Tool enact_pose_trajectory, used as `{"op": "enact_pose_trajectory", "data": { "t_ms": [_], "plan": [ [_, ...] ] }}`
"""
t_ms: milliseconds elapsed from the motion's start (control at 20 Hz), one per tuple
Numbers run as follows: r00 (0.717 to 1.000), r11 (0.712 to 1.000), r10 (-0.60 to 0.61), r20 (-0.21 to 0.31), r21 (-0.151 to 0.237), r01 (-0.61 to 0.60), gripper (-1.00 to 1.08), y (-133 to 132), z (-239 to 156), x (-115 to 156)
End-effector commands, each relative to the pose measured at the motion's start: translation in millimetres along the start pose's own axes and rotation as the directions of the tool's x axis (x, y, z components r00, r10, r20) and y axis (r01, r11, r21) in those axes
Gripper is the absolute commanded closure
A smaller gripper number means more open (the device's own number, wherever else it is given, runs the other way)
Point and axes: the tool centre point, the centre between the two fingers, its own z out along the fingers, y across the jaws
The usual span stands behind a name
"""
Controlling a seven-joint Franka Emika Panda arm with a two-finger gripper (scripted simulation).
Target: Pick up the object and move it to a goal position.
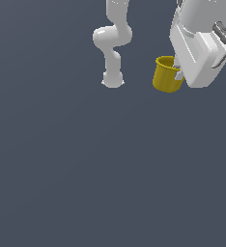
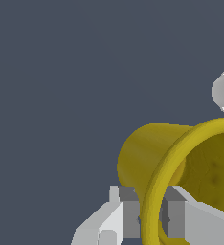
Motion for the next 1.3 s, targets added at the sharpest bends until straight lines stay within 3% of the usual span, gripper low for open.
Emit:
{"op": "enact_pose_trajectory", "data": {
  "t_ms": [0, 550, 1250],
  "plan": [
    [1.0, 1.0, 0.017, 0.003, 0.006, -0.017, 1.08, 10, -20, -13],
    [0.998, 0.998, 0.067, 0.009, 0.02, -0.067, 1.08, 37, -77, -56],
    [0.997, 0.997, 0.08, 0.01, 0.023, -0.08, 1.08, 42, -91, -67]
  ]
}}
